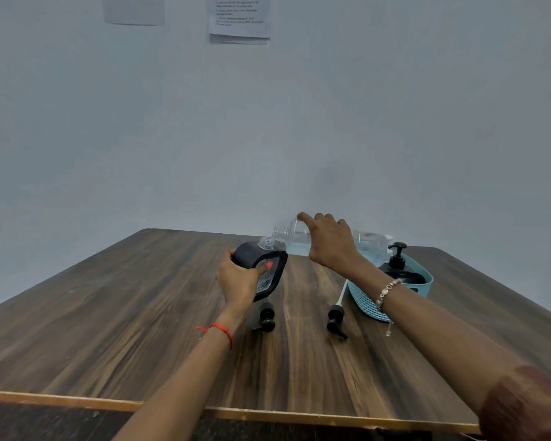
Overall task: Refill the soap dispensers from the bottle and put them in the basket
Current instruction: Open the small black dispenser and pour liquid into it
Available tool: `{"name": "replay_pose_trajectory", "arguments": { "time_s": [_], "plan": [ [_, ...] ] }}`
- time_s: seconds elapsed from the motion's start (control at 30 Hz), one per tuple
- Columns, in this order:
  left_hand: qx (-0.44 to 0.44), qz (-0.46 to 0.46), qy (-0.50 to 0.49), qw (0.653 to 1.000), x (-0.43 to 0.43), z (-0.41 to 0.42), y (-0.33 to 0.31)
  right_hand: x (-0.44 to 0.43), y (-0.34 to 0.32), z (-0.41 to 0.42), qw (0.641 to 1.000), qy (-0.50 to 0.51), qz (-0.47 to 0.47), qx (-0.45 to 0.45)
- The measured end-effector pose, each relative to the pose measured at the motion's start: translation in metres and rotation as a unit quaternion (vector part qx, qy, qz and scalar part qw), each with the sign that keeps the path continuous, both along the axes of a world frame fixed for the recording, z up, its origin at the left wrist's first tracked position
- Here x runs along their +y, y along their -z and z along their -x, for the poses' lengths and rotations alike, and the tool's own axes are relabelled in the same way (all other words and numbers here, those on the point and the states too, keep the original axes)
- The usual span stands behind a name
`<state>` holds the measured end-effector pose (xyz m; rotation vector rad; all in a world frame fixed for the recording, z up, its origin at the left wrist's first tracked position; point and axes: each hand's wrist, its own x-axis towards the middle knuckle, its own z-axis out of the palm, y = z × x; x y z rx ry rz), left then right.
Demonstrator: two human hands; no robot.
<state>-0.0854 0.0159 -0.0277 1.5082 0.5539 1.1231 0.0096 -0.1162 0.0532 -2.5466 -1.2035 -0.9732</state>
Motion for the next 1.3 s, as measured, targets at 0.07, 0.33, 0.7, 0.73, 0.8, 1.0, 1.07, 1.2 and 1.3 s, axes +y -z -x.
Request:
{"name": "replay_pose_trajectory", "arguments": {
  "time_s": [0.07,0.33,0.7,0.73,0.8,1.0,1.07,1.2,1.3],
  "plan": [
    [0.003,-0.003,-0.001,1.000,0.000,0.000,0.000,0.001,-0.001,0.000,1.000,-0.004,-0.009,0.013],
    [-0.012,0.026,0.014,0.999,0.005,0.002,0.004,0.008,-0.006,-0.005,0.976,-0.058,-0.125,0.170],
    [-0.030,0.050,0.008,0.998,0.029,0.007,0.008,0.001,0.022,-0.043,0.826,-0.160,-0.341,0.419],
    [-0.029,0.052,0.008,0.998,0.031,0.008,0.008,0.000,0.027,-0.045,0.820,-0.169,-0.344,0.426],
    [-0.031,0.059,0.011,0.998,0.034,0.008,0.007,0.001,0.036,-0.048,0.803,-0.189,-0.352,0.442],
    [-0.029,0.080,0.040,0.996,0.040,0.010,0.008,0.006,0.055,-0.062,0.756,-0.218,-0.352,0.508],
    [-0.031,0.087,0.051,0.994,0.041,0.011,0.008,0.004,0.055,-0.063,0.761,-0.208,-0.343,0.511],
    [-0.039,0.086,0.059,0.994,0.042,0.013,0.005,0.006,0.048,-0.056,0.827,-0.158,-0.314,0.439],
    [-0.049,0.091,0.060,0.993,0.044,0.014,0.002,0.009,0.051,-0.031,0.876,-0.218,-0.384,0.196]
  ]
}}
